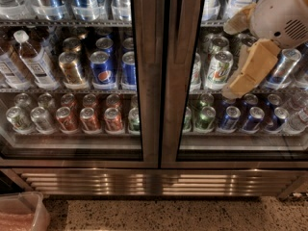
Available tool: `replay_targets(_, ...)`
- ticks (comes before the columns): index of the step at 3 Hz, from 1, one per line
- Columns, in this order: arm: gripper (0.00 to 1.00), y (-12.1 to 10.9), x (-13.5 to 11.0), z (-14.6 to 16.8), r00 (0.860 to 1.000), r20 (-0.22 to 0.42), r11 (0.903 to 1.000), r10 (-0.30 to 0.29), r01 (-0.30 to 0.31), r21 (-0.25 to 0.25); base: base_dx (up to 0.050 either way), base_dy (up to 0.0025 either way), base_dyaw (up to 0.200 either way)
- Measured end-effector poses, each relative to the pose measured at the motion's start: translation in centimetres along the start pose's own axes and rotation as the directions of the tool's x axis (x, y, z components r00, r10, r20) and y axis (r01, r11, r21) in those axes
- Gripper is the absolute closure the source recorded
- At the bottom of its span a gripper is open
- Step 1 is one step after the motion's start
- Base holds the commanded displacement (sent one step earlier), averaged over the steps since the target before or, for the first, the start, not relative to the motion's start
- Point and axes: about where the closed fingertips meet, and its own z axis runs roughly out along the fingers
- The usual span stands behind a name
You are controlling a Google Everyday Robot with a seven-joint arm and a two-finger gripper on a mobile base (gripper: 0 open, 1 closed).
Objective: Open right fridge door
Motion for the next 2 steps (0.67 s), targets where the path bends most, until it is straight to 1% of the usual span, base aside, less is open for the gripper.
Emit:
replay_targets(1,0.0,0.31,-0.12,-0.09,1.0,0.003,1.0,-0.006,0.006,-0.001,0.0,0.0,0.0)
replay_targets(2,0.0,0.42,-0.53,0.24,1.0,0.002,0.9996,-0.006,0.006,-0.026,0.0,0.0,0.0)
